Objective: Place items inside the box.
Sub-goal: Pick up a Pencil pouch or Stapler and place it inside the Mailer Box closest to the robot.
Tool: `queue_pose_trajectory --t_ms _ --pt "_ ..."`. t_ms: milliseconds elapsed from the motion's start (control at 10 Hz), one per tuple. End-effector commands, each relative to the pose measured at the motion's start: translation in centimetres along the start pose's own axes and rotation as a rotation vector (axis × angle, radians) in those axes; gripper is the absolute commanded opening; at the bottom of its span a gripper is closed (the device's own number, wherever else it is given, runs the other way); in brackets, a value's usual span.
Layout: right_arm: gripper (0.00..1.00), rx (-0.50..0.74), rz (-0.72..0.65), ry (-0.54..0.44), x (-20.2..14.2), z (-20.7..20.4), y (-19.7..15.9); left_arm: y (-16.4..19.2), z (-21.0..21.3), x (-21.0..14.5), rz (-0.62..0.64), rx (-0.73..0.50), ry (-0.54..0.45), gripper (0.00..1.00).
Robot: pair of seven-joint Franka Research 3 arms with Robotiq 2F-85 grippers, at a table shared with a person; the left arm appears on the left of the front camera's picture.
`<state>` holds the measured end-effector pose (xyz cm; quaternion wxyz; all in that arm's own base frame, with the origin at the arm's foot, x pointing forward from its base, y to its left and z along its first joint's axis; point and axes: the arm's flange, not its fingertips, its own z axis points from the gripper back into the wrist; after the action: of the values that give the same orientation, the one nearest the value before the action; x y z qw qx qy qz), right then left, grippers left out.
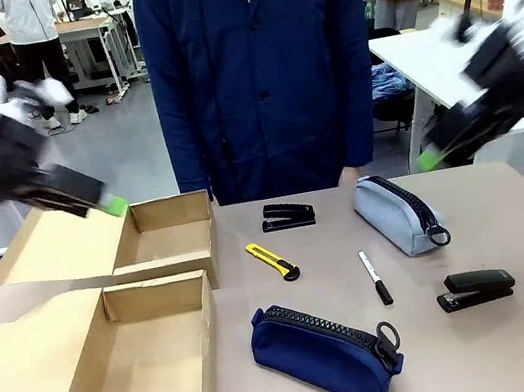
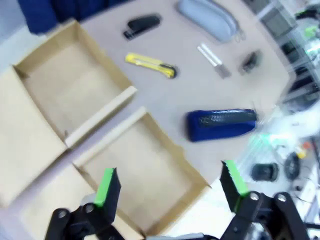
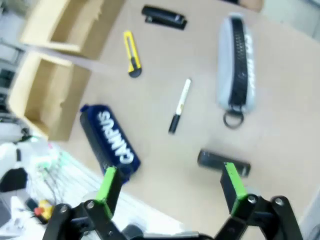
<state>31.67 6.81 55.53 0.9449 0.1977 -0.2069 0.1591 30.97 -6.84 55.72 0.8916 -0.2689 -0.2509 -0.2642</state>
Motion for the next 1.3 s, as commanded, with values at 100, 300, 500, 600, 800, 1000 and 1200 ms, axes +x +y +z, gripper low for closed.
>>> queue_pose_trajectory --t_ms 100,300,500,600,800,1000,1200 --pt "1.00 0.206 -0.463 -0.230 -7.9 8.7 -12.8 10.9 9.1 -7.2 0.333 -0.296 -0.171 1.00" --pt "1.00 0.310 -0.711 -0.427 -15.2 12.1 -21.2 18.8 13.8 -15.8 0.636 -0.386 -0.536 1.00" --pt "1.00 0.322 -0.845 -0.708 -22.9 11.9 -27.8 20.9 11.0 -20.5 0.908 -0.456 -0.752 1.00" --pt "1.00 0.307 -0.898 -0.739 -25.1 10.5 -28.9 20.2 8.6 -20.9 0.995 -0.436 -0.808 1.00" --pt "1.00 0.293 -0.938 -0.628 -26.4 14.7 -29.4 21.1 14.7 -23.0 0.744 -0.380 -0.516 1.00" --pt "1.00 0.293 -0.938 -0.628 -26.4 14.7 -29.4 21.1 14.7 -23.0 0.744 -0.380 -0.516 1.00" --pt "1.00 0.293 -0.938 -0.628 -26.4 14.7 -29.4 21.1 14.7 -23.0 0.744 -0.380 -0.516 1.00"
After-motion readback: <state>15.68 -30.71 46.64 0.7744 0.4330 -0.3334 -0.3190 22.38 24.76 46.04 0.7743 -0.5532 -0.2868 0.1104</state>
